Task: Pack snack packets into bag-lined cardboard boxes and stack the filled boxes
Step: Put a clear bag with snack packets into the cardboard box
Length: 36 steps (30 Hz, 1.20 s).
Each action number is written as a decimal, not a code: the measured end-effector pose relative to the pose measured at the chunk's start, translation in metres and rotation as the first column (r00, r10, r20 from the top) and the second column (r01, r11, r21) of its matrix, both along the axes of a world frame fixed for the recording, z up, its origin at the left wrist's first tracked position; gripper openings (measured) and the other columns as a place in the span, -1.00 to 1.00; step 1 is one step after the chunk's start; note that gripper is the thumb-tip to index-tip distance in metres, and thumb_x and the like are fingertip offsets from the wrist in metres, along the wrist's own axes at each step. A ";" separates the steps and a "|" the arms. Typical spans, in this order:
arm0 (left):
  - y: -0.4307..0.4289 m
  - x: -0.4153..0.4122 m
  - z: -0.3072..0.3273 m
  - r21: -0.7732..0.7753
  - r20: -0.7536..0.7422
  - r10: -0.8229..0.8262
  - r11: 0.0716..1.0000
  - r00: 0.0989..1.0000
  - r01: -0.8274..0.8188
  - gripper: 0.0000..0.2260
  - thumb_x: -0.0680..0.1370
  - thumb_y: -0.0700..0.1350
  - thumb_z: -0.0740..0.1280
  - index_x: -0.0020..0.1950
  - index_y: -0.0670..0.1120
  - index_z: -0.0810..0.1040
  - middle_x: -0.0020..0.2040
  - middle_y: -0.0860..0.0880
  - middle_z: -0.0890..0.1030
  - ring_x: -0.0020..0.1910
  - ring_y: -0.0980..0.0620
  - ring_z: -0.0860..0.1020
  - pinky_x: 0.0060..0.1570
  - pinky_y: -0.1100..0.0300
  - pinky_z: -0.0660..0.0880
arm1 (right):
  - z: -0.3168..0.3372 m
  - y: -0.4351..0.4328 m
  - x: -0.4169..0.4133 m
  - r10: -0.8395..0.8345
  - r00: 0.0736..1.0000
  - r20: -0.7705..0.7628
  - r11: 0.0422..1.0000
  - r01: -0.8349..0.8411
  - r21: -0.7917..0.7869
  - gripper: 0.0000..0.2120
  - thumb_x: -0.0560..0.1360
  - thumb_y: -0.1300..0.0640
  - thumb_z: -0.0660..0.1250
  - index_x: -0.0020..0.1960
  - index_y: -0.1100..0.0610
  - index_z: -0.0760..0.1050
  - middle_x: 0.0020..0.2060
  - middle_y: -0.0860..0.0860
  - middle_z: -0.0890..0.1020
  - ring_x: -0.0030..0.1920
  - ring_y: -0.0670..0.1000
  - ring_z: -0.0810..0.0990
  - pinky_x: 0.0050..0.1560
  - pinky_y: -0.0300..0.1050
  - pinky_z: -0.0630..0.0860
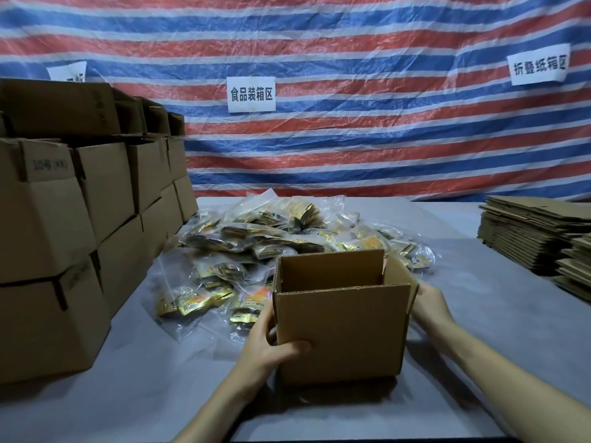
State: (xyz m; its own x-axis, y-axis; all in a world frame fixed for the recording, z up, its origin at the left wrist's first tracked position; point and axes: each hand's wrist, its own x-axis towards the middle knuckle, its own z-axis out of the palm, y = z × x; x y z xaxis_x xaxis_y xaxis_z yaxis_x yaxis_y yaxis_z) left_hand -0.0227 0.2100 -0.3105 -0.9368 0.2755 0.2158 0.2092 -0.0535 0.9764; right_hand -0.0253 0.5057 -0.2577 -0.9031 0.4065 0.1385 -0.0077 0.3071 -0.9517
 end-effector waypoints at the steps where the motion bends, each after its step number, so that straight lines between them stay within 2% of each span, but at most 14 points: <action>1: -0.001 0.000 0.002 -0.008 -0.002 0.003 1.000 1.000 -0.003 -0.21 0.14 0.08 0.67 0.34 0.04 0.51 0.19 -0.05 0.68 0.19 -0.06 0.64 0.08 0.10 0.59 | 0.015 -0.003 -0.001 0.040 0.999 -0.035 0.999 -0.040 0.009 -0.89 0.61 0.29 0.32 -0.04 0.28 0.60 -0.24 0.15 0.67 -0.13 0.08 0.59 -0.11 -0.06 0.48; 3: -0.006 -0.001 0.007 -0.045 -0.010 -0.009 0.999 1.000 0.009 -0.14 0.12 0.14 0.70 0.36 0.06 0.48 0.23 -0.05 0.67 0.23 -0.06 0.63 0.17 0.01 0.57 | 0.049 -0.012 -0.006 0.120 0.988 -0.097 0.986 -0.108 0.124 -0.89 0.63 0.20 0.33 -0.03 0.19 0.60 -0.14 0.01 0.66 -0.09 -0.04 0.59 -0.09 -0.13 0.48; 5: -0.014 -0.001 0.008 -0.083 -0.027 -0.015 0.996 1.000 0.013 -0.15 0.11 0.12 0.71 0.35 0.10 0.48 0.24 -0.04 0.66 0.24 -0.06 0.62 0.22 -0.04 0.55 | 0.084 -0.024 -0.011 0.181 0.979 -0.092 0.951 -0.150 0.271 -0.88 0.64 0.14 0.30 -0.02 0.14 0.58 -0.09 -0.09 0.65 -0.16 -0.19 0.60 -0.20 -0.25 0.47; 6: -0.019 -0.001 0.008 -0.092 -0.031 -0.013 0.996 0.999 0.010 -0.14 0.10 0.11 0.70 0.35 0.11 0.47 0.24 -0.03 0.66 0.24 -0.05 0.62 0.21 -0.02 0.56 | 0.100 -0.030 -0.015 0.207 0.976 -0.069 0.935 -0.177 0.307 -0.87 0.65 0.14 0.28 -0.01 0.15 0.56 -0.07 -0.07 0.67 -0.20 -0.17 0.64 -0.28 -0.25 0.51; 7: -0.024 0.001 0.007 -0.094 -0.032 -0.006 0.996 0.999 0.003 -0.13 0.10 0.09 0.69 0.37 0.09 0.46 0.23 0.00 0.66 0.24 -0.03 0.62 0.17 0.03 0.58 | 0.113 -0.035 -0.019 0.228 0.973 -0.044 0.923 -0.202 0.327 -0.87 0.66 0.15 0.26 0.02 0.17 0.54 -0.05 -0.02 0.68 -0.18 -0.08 0.68 -0.30 -0.16 0.59; 9: -0.033 0.004 0.001 -0.088 -0.026 0.022 0.996 0.999 -0.025 -0.12 0.10 0.06 0.65 0.38 0.02 0.43 0.21 0.05 0.67 0.21 0.01 0.63 0.11 0.12 0.60 | 0.136 -0.044 -0.024 0.252 0.968 -0.012 0.898 -0.229 0.375 -0.88 0.66 0.19 0.25 0.06 0.23 0.52 -0.02 0.04 0.69 -0.10 0.09 0.72 -0.17 0.05 0.66; 12: -0.037 0.009 -0.002 -0.066 -0.024 0.034 0.997 0.999 -0.036 -0.16 0.11 0.05 0.63 0.37 -0.01 0.45 0.17 0.06 0.68 0.16 0.02 0.64 0.07 0.14 0.60 | 0.163 -0.052 -0.025 0.261 0.965 -0.017 0.863 -0.226 0.453 -0.89 0.66 0.20 0.26 0.09 0.23 0.51 -0.02 0.04 0.70 -0.12 0.07 0.73 -0.21 -0.05 0.66; 16: -0.035 0.012 -0.002 -0.021 -0.014 0.013 1.000 1.000 -0.014 -0.16 0.13 0.04 0.63 0.38 -0.01 0.47 0.20 -0.04 0.68 0.20 -0.08 0.64 0.10 0.03 0.61 | 0.191 -0.056 -0.024 0.262 0.963 -0.058 0.840 -0.198 0.505 -0.89 0.66 0.21 0.24 0.10 0.24 0.51 -0.02 0.06 0.70 -0.12 0.07 0.73 -0.19 -0.08 0.65; 20: -0.032 0.013 -0.002 -0.021 -0.046 0.035 0.999 0.998 -0.036 -0.10 0.15 0.03 0.64 0.45 -0.04 0.42 0.25 -0.07 0.65 0.19 -0.01 0.64 0.09 0.13 0.60 | 0.224 -0.061 -0.016 0.254 0.953 -0.163 0.871 -0.153 0.466 -0.89 0.66 0.26 0.24 0.09 0.15 0.53 -0.03 0.07 0.70 -0.12 0.08 0.73 -0.22 -0.06 0.69; 22: -0.032 0.014 0.000 -0.031 -0.058 0.035 0.999 0.998 -0.036 -0.04 0.14 0.05 0.64 0.50 -0.03 0.38 0.30 -0.07 0.61 0.21 0.05 0.62 0.15 0.12 0.59 | 0.241 -0.062 -0.010 0.252 0.943 -0.216 0.890 -0.139 0.433 -0.86 0.65 0.28 0.25 0.08 0.11 0.55 -0.04 0.07 0.72 -0.10 0.09 0.74 -0.09 0.04 0.70; 24: -0.031 0.015 0.001 -0.055 -0.066 0.018 0.998 0.998 -0.021 -0.01 0.13 0.07 0.65 0.52 0.02 0.35 0.34 -0.05 0.57 0.24 0.08 0.60 0.23 0.12 0.56 | 0.258 -0.062 -0.003 0.256 0.929 -0.266 0.906 -0.135 0.401 -0.84 0.66 0.27 0.25 0.06 0.06 0.56 -0.06 0.07 0.73 -0.12 0.07 0.75 -0.05 0.07 0.67; 28: -0.030 0.015 0.001 -0.096 -0.085 -0.006 0.995 0.996 -0.003 0.06 0.10 0.08 0.66 0.55 0.08 0.30 0.36 -0.03 0.54 0.25 0.08 0.59 0.18 0.24 0.54 | 0.276 -0.068 0.012 0.276 0.890 -0.362 0.938 -0.167 0.305 -0.78 0.68 0.24 0.20 -0.03 0.00 0.54 -0.11 0.04 0.73 -0.20 0.01 0.74 -0.06 0.04 0.65; 31: -0.030 0.014 0.001 -0.089 -0.098 0.005 0.996 0.995 -0.014 0.06 0.09 0.07 0.66 0.55 0.09 0.30 0.37 -0.03 0.54 0.28 0.03 0.57 0.19 0.24 0.53 | 0.279 -0.074 0.021 0.308 0.872 -0.380 0.941 -0.220 0.257 -0.76 0.68 0.24 0.20 -0.05 0.00 0.55 -0.17 0.02 0.72 -0.19 0.03 0.74 -0.10 0.02 0.68; 36: -0.031 0.010 -0.001 -0.102 -0.103 0.001 0.995 0.995 -0.011 0.04 0.11 0.06 0.65 0.55 0.06 0.32 0.36 -0.07 0.55 0.25 0.06 0.59 0.10 0.34 0.52 | 0.268 -0.084 0.032 0.396 0.859 -0.326 0.912 -0.324 0.252 -0.81 0.68 0.19 0.22 -0.05 0.02 0.55 -0.23 -0.01 0.71 -0.23 0.01 0.72 -0.17 -0.02 0.67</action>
